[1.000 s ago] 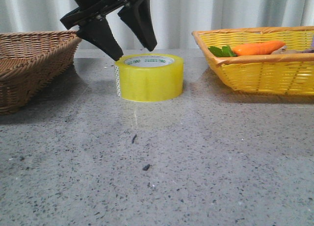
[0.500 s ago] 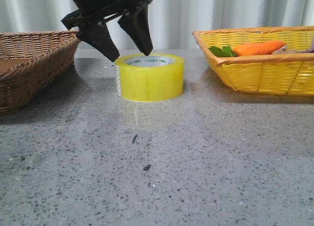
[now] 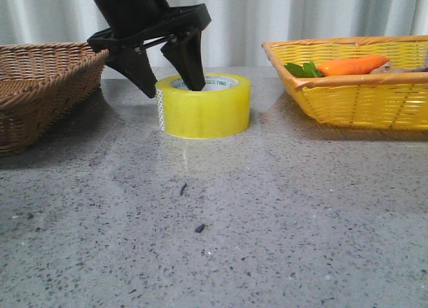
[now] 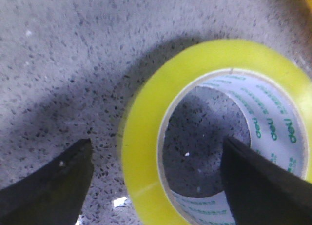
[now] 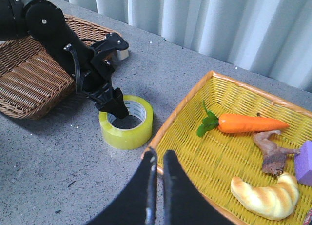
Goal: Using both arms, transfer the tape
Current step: 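Lift the tape roll with the left gripper into the brown basket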
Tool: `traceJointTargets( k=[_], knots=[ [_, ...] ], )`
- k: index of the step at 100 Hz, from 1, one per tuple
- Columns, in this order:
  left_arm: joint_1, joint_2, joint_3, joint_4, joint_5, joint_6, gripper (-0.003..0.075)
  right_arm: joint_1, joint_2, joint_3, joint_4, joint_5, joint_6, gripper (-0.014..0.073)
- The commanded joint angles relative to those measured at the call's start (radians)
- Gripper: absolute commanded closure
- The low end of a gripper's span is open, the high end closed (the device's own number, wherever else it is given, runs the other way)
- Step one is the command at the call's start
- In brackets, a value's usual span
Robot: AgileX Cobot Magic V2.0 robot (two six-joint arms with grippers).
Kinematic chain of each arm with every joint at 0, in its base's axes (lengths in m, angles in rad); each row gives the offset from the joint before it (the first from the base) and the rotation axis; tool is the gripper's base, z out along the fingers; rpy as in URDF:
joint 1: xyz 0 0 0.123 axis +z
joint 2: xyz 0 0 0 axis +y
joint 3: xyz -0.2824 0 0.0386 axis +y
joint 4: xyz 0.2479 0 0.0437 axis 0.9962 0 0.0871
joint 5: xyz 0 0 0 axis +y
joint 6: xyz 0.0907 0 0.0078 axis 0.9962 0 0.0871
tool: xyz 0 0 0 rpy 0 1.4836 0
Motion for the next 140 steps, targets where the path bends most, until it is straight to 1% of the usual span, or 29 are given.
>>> traceJointTargets(
  k=[1, 5, 10, 13, 15, 16, 17, 19, 22, 23, 24, 39, 56, 69, 77, 82, 87, 97, 118, 123, 130, 135, 140],
  knots=[
    [-0.004, -0.047, -0.029, -0.029, -0.006, -0.009, 0.0245, -0.003, -0.004, -0.018, -0.005, -0.082, -0.005, 0.0655],
    [-0.004, -0.047, -0.029, -0.029, -0.003, -0.009, 0.0285, -0.003, -0.004, -0.018, -0.005, -0.082, -0.005, 0.0655],
    [-0.004, -0.047, -0.029, -0.029, -0.001, -0.009, 0.0369, -0.003, -0.004, -0.018, -0.005, -0.082, -0.005, 0.0655],
    [-0.004, -0.047, -0.031, -0.033, -0.001, -0.007, 0.0452, -0.003, -0.004, -0.018, -0.005, -0.082, -0.005, 0.0655],
    [-0.004, -0.047, -0.034, -0.039, 0.003, -0.007, 0.0489, -0.003, -0.004, -0.018, -0.005, -0.082, -0.005, 0.0655],
    [-0.004, -0.047, -0.036, -0.043, 0.002, -0.005, 0.0528, -0.003, -0.004, -0.018, -0.005, -0.082, -0.005, 0.0655],
    [-0.004, -0.047, -0.038, -0.044, 0.005, -0.002, 0.0547, -0.003, -0.004, -0.018, -0.005, -0.082, -0.005, 0.0655],
    [-0.004, -0.047, -0.046, -0.048, 0.010, 0.000, 0.0624, -0.003, -0.004, -0.018, -0.005, -0.082, -0.005, 0.0655],
    [-0.004, -0.047, -0.053, -0.050, 0.014, 0.002, 0.0682, -0.003, -0.004, -0.018, -0.005, -0.082, -0.005, 0.0655],
    [-0.004, -0.047, -0.058, -0.050, 0.016, 0.005, 0.0720, -0.003, -0.004, -0.018, -0.005, -0.082, -0.005, 0.0655],
    [-0.004, -0.047, -0.061, -0.050, 0.016, 0.007, 0.0737, -0.003, -0.004, -0.018, -0.005, -0.082, -0.005, 0.0655],
    [-0.004, -0.066, -0.176, -0.091, 0.047, 0.026, 0.0741, -0.003, -0.004, -0.018, -0.005, -0.082, -0.005, 0.0655],
    [0.011, -0.117, -0.393, -0.084, 0.054, 0.026, 0.0741, -0.003, -0.004, -0.018, -0.005, -0.084, -0.005, 0.0655],
    [0.054, -0.143, -0.541, -0.039, 0.113, 0.026, 0.0741, -0.003, -0.004, -0.018, -0.005, -0.104, -0.005, 0.0655],
    [0.093, -0.153, -0.610, 0.039, 0.179, 0.022, 0.0741, -0.003, -0.004, -0.018, -0.005, -0.120, -0.005, 0.0655],
    [0.122, -0.160, -0.622, 0.086, 0.219, 0.013, 0.0741, -0.003, -0.004, -0.018, -0.005, -0.128, -0.005, 0.0655],
    [0.156, -0.175, -0.620, 0.116, 0.257, -0.001, 0.0741, -0.003, -0.004, -0.018, -0.005, -0.136, -0.005, 0.0655],
    [0.240, -0.211, -0.572, 0.126, 0.257, -0.009, 0.0741, -0.003, -0.004, -0.018, -0.005, -0.143, -0.005, 0.0655],
    [0.452, -0.298, -0.351, 0.117, 0.257, -0.009, 0.0741, -0.003, -0.004, -0.018, -0.005, -0.143, -0.007, 0.0655],
    [0.505, -0.303, -0.294, 0.092, 0.255, -0.009, 0.0741, -0.003, -0.004, -0.018, -0.005, -0.147, -0.007, 0.0655],
    [0.558, -0.301, -0.210, 0.011, 0.240, -0.007, 0.0741, -0.003, -0.004, -0.018, -0.005, -0.155, -0.007, 0.0655],
    [0.575, -0.297, -0.142, -0.038, 0.221, 0.009, 0.0741, -0.003, -0.004, -0.018, -0.005, -0.160, -0.007, 0.0655],
    [0.578, -0.291, -0.088, -0.041, 0.203, 0.027, 0.0741, -0.003, -0.004, -0.018, -0.005, -0.160, -0.007, 0.0655]
  ],
)
